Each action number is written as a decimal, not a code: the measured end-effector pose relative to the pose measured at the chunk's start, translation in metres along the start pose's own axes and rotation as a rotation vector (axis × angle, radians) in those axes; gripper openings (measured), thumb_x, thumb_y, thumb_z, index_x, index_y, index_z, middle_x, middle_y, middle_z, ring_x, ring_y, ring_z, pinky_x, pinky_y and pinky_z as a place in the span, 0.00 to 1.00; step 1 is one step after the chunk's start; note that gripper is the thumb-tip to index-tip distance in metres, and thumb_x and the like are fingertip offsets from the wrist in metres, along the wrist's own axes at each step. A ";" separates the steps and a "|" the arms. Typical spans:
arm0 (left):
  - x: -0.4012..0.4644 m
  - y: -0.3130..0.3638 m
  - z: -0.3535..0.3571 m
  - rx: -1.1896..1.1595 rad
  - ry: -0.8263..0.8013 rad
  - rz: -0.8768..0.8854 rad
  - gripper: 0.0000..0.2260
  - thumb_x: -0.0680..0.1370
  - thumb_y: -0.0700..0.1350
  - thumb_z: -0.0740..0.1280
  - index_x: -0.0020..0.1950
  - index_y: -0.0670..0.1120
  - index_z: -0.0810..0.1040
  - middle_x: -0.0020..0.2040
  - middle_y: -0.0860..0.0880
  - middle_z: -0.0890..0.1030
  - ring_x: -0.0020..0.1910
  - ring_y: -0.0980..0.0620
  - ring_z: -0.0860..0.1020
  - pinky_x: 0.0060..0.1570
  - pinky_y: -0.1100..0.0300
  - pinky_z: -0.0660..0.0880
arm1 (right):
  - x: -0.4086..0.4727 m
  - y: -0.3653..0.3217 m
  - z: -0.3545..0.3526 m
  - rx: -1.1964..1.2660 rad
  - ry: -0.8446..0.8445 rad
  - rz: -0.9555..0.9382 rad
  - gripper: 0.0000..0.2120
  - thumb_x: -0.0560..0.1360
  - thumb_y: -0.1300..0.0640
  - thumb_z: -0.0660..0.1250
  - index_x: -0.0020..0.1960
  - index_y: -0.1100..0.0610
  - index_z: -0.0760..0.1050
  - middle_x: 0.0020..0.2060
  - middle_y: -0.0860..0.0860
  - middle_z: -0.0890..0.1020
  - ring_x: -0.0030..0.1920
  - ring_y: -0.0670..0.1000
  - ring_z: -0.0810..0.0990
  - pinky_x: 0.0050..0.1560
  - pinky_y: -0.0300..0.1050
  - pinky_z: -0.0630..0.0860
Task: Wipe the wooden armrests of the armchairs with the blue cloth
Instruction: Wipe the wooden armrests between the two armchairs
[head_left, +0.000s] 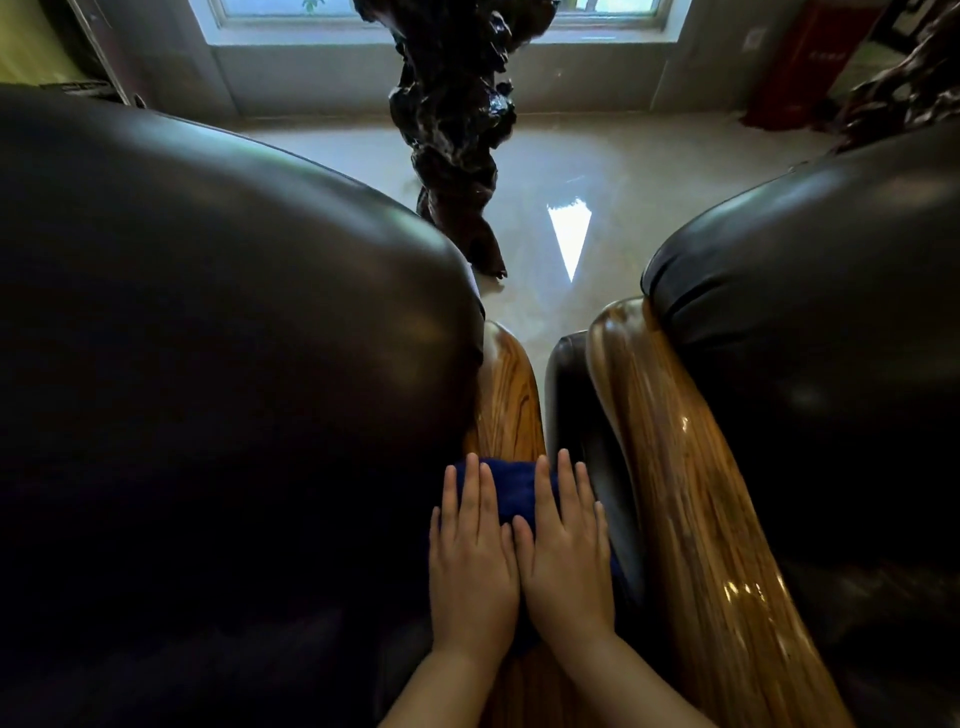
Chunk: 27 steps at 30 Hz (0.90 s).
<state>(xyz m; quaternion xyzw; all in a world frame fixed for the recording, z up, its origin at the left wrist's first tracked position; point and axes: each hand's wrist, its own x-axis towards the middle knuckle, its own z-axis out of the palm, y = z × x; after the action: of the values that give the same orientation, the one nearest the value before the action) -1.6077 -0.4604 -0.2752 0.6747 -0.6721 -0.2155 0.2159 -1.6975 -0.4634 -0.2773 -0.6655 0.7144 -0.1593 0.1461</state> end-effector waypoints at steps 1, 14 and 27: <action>0.007 0.001 0.000 -0.006 0.014 0.008 0.26 0.75 0.55 0.37 0.72 0.50 0.39 0.75 0.56 0.40 0.73 0.55 0.35 0.75 0.54 0.46 | 0.008 0.000 0.001 0.004 0.000 -0.007 0.29 0.79 0.47 0.51 0.72 0.48 0.36 0.74 0.47 0.40 0.74 0.47 0.36 0.73 0.52 0.43; 0.069 0.009 -0.008 0.356 0.157 -0.031 0.22 0.75 0.51 0.59 0.67 0.44 0.70 0.63 0.44 0.76 0.57 0.43 0.77 0.50 0.43 0.74 | 0.092 0.003 0.005 0.070 -0.064 -0.031 0.28 0.78 0.44 0.45 0.74 0.49 0.41 0.76 0.49 0.45 0.75 0.48 0.38 0.72 0.60 0.40; 0.041 0.011 -0.043 -0.027 0.192 0.057 0.16 0.76 0.39 0.64 0.65 0.42 0.73 0.63 0.45 0.77 0.64 0.51 0.72 0.64 0.64 0.63 | 0.076 0.031 -0.045 0.372 -0.107 -0.217 0.21 0.73 0.60 0.67 0.65 0.55 0.71 0.62 0.53 0.77 0.63 0.50 0.73 0.63 0.40 0.66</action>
<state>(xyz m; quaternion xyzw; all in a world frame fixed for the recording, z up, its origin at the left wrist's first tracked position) -1.5919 -0.5009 -0.2338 0.6699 -0.6642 -0.1527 0.2944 -1.7495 -0.5360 -0.2495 -0.7076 0.5881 -0.2675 0.2860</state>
